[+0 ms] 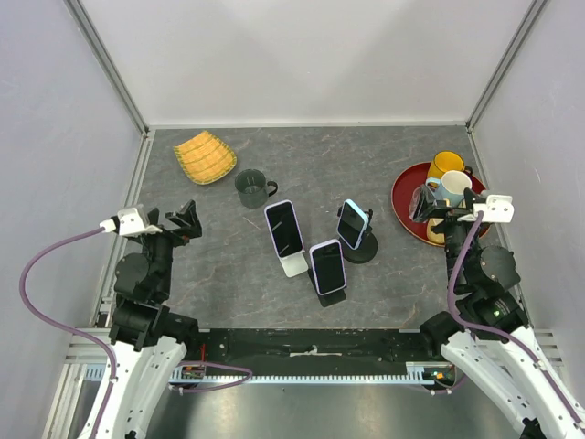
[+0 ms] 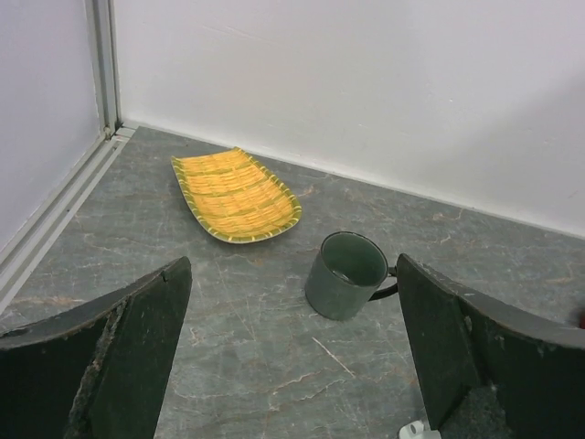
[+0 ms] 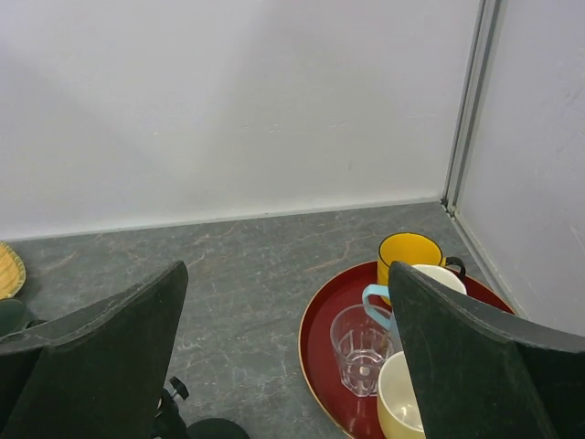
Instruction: Remove the phone from the phone stand
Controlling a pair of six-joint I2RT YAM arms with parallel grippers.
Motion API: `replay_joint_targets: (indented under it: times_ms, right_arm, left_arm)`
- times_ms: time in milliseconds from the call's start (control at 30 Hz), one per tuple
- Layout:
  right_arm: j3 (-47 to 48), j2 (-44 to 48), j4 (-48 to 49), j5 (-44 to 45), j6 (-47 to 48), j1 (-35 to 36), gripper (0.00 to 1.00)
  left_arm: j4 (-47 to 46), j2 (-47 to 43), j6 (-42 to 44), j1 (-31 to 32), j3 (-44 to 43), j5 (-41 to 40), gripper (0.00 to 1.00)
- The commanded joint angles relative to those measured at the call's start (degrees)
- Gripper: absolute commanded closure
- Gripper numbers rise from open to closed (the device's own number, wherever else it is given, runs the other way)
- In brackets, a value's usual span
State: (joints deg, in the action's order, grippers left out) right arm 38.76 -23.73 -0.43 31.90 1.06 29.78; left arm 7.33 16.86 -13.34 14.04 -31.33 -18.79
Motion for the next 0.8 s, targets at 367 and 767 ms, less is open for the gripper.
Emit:
replay_joint_targets:
  times_ms: [367, 767]
  right_arm:
    - [-1.77, -0.26, 3.77, -8.16, -1.85, 0.19, 0.02]
    - [10.7, -15.28, -9.15, -33.88, -1.59, 0.19, 0.02]
  left_arm:
    - [0.66, 3.7, 0.07, -0.6, -3.38, 6.65, 0.0]
    - [6.72, 14.32, -1.33, -0.68, -8.3, 15.26, 0.0]
